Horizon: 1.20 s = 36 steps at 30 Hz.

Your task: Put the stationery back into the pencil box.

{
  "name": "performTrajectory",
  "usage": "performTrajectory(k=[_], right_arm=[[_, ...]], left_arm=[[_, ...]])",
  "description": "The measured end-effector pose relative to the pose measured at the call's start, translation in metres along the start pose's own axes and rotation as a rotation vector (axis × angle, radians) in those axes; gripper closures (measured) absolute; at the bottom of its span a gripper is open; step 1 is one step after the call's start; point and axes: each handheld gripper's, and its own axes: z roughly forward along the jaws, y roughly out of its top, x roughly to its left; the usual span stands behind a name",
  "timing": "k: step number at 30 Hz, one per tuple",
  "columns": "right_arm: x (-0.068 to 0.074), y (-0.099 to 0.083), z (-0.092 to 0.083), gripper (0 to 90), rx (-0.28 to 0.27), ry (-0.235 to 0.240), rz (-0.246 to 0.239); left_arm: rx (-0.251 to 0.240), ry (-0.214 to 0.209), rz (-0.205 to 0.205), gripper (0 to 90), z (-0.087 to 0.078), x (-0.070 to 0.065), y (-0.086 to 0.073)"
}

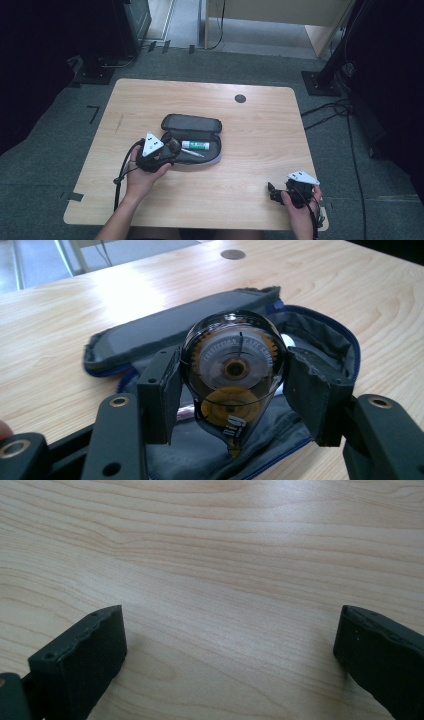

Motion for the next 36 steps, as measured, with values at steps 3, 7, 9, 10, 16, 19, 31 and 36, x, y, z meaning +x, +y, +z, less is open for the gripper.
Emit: performTrajectory(k=[3, 7, 9, 10, 16, 19, 31, 36], right_arm=[[0.0, 0.0, 0.0, 0.1, 0.0, 0.0, 0.0], [0.0, 0.0, 0.0, 0.1, 0.0, 0.0, 0.001], [0.0, 0.0, 0.0, 0.1, 0.0, 0.0, 0.0], [0.0, 0.0, 0.0, 0.1, 0.0, 0.0, 0.0], [0.0, 0.0, 0.0, 0.1, 0.002, 0.004, 0.0], [0.0, 0.0, 0.0, 0.1, 0.002, 0.004, -0.001], [0.0, 0.0, 0.0, 0.1, 0.003, 0.004, -0.002], [0.0, 0.0, 0.0, 0.1, 0.003, 0.004, -0.001]], left_arm=[[0.017, -0.011, 0.026, 42.1, 0.007, -0.007, -0.001], [0.039, -0.026, 0.053, 42.1, 0.016, -0.015, -0.002], [0.042, -0.034, 0.055, 42.0, 0.019, -0.018, -0.003], [0.045, -0.039, 0.055, 42.1, 0.021, -0.02, -0.003], [0.077, -0.067, 0.067, 41.9, 0.032, -0.028, -0.002], [0.096, -0.063, 0.085, 41.9, 0.038, -0.032, -0.001], [0.181, -0.064, 0.083, 52.9, 0.048, -0.033, -0.003], [0.184, -0.078, 0.075, 50.5, 0.046, -0.033, -0.004]])
